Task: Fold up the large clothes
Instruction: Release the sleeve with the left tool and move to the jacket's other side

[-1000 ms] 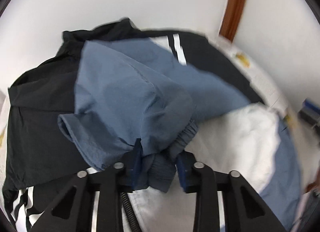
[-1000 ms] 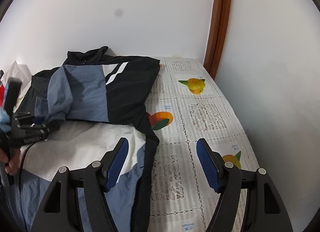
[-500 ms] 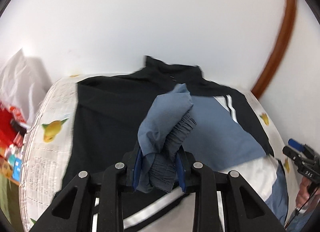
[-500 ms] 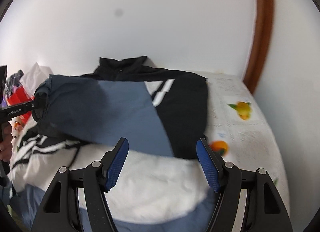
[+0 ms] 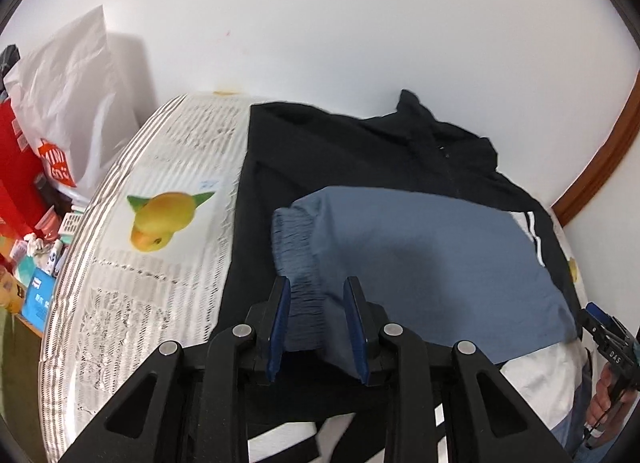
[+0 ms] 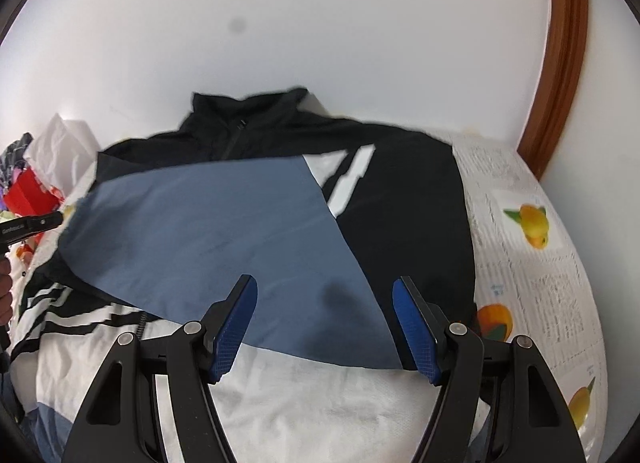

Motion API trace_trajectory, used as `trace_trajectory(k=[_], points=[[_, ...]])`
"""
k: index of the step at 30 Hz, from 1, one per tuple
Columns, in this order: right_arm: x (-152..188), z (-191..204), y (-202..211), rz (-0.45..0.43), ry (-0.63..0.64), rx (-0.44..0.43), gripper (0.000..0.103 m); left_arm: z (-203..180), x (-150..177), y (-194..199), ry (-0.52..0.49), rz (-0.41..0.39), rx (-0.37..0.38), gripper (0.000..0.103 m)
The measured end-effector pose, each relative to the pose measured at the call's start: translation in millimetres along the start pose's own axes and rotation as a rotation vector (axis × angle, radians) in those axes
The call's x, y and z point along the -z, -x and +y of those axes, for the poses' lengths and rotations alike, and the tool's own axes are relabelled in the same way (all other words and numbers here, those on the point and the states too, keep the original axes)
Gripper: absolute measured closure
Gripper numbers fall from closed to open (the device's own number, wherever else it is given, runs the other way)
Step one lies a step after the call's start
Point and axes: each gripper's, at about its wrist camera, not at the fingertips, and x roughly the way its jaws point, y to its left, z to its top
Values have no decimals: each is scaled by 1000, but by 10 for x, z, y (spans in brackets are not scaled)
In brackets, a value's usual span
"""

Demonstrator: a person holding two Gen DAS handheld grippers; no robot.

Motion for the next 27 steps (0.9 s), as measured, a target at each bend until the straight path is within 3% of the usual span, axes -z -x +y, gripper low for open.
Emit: trace_trajectory(k=[6, 9, 13, 17, 19, 23, 24, 27], points=[[115, -160, -207, 78, -32, 77, 33, 49, 50, 56, 5, 7, -3, 77], [168, -257, -161, 76, -78, 89, 33, 14, 100, 191, -11, -12, -2, 77], [257, -351, 128, 34, -105, 105, 33, -71, 196, 436, -52, -43, -19, 77], [382, -415, 458, -4, -94, 190, 33, -95, 289, 726, -70, -60, -19, 77], [454, -473, 591, 12, -110, 188, 33, -56, 349, 902, -59, -63, 4, 77], [743, -560, 901, 7, -112, 175, 33, -3, 545, 1201, -78, -94, -35, 76], [843, -573, 973, 7, -106, 180, 33, 19, 608, 1254, -77, -91, -43, 74], [1100, -606, 1083, 25, -105, 175, 32, 98, 849, 1376, -76, -79, -50, 52]])
